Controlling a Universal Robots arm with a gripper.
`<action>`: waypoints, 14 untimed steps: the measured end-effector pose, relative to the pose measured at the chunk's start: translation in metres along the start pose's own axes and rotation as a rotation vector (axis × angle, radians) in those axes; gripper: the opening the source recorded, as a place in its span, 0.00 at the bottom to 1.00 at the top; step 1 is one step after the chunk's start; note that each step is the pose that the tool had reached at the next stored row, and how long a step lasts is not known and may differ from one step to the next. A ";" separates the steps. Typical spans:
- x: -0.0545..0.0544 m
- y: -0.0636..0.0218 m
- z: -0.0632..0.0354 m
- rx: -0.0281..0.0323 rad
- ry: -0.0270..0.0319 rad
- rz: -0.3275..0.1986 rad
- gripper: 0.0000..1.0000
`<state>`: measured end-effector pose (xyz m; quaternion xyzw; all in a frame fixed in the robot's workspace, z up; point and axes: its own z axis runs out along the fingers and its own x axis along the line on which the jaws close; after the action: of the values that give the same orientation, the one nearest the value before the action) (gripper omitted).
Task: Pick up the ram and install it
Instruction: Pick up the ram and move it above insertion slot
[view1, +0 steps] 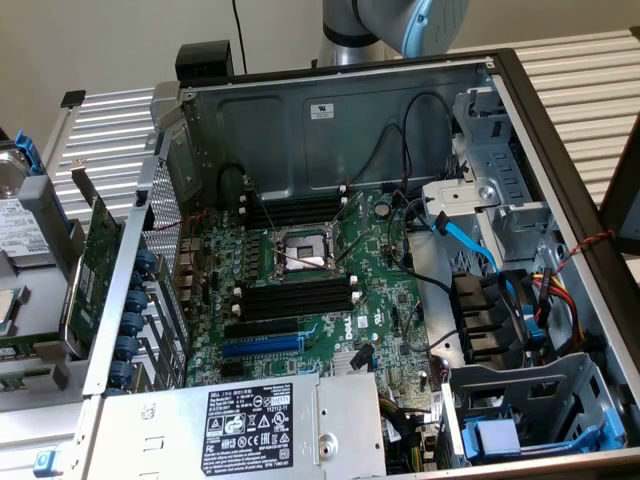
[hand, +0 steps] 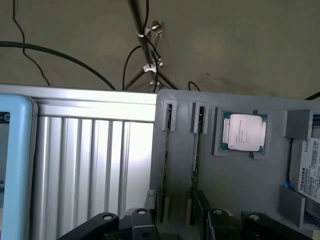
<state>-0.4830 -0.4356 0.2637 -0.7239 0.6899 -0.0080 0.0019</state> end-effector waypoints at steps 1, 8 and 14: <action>0.000 0.0002 0.0019 0.0013 0.0000 0.000 0.42; 0.006 0.0004 0.0146 0.0017 -0.0011 0.000 0.42; 0.007 -0.0022 0.0236 -0.0029 -0.0084 0.002 0.42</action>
<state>-0.4801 -0.4425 0.2402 -0.7233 0.6906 -0.0039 0.0037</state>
